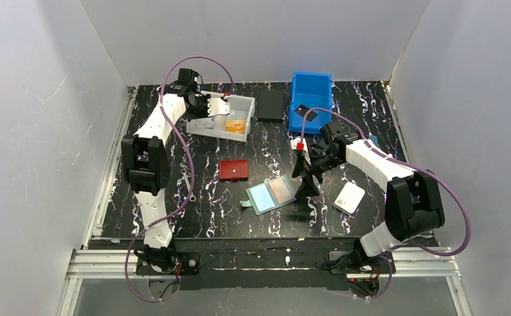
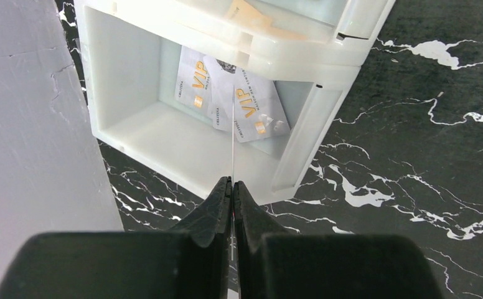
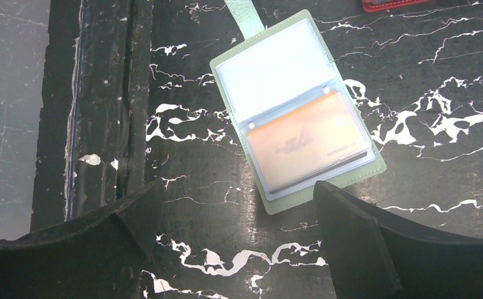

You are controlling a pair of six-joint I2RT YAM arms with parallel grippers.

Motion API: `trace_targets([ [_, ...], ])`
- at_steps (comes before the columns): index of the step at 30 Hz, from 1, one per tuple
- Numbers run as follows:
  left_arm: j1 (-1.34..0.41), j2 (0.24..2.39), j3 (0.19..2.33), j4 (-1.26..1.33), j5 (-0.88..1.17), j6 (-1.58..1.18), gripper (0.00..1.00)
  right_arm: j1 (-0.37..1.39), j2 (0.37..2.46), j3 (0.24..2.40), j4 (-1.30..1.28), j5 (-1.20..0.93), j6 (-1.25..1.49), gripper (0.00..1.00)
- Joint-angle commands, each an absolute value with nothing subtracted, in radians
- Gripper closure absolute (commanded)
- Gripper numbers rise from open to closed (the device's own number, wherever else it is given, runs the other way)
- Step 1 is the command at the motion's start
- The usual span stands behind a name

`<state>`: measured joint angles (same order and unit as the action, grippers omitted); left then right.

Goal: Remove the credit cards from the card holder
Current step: Place the credit card in the storage box.

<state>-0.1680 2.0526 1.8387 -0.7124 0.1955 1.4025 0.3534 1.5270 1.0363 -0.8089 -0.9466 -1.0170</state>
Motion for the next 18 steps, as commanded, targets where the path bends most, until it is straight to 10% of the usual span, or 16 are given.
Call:
trace_targets([
  [1,-0.158,2.079,1.882,-0.742,0.250,1.407,1.00,0.347,1.539,1.077,-0.837,-0.986,-1.039,0.02],
  [18,-0.138,2.171,1.902,-0.750,0.320,1.393,0.98,0.345,1.558,1.078,-0.842,-0.989,-1.043,0.02],
])
